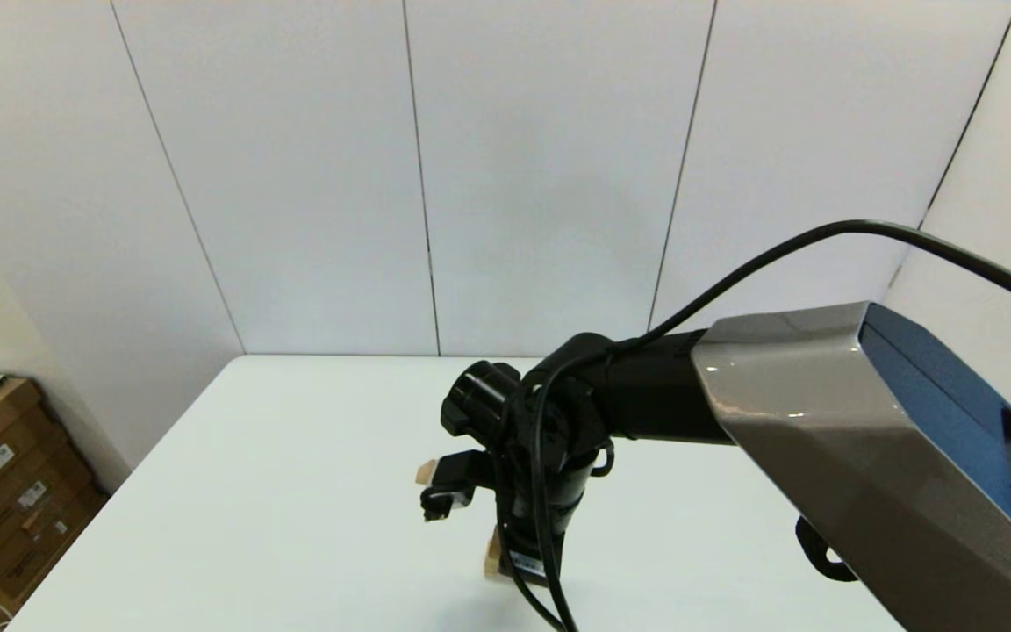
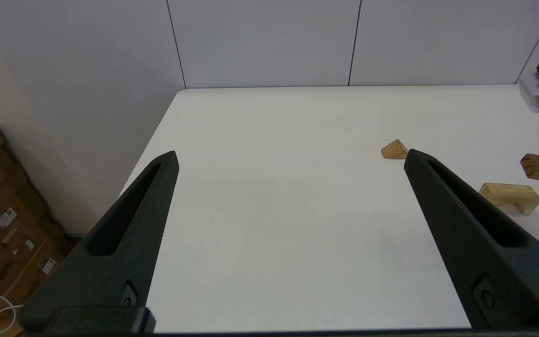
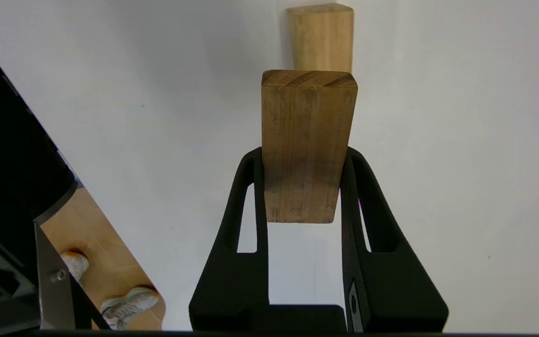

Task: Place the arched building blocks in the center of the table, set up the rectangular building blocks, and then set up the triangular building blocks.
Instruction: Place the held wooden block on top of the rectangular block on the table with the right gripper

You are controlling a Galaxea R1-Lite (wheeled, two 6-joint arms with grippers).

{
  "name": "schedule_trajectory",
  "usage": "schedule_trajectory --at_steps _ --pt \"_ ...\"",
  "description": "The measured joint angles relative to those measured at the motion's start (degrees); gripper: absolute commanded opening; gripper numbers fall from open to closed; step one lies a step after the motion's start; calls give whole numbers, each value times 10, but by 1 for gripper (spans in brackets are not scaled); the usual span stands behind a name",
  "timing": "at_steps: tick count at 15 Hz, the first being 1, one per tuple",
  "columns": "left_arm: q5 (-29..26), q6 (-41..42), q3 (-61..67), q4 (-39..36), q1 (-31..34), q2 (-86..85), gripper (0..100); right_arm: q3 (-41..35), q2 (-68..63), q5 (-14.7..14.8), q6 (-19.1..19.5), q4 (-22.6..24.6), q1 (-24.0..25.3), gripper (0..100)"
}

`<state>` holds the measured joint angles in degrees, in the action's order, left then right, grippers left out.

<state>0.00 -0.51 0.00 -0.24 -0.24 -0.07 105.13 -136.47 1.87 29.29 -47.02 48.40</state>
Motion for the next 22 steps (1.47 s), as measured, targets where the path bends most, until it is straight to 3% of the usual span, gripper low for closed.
schedule_trajectory --at_steps 5,22 --pt "0 0 0 0 0 0 100 4 -20 -17 44 2 -1 0" --pt "0 0 0 0 0 0 100 59 -69 -19 97 2 -16 0"
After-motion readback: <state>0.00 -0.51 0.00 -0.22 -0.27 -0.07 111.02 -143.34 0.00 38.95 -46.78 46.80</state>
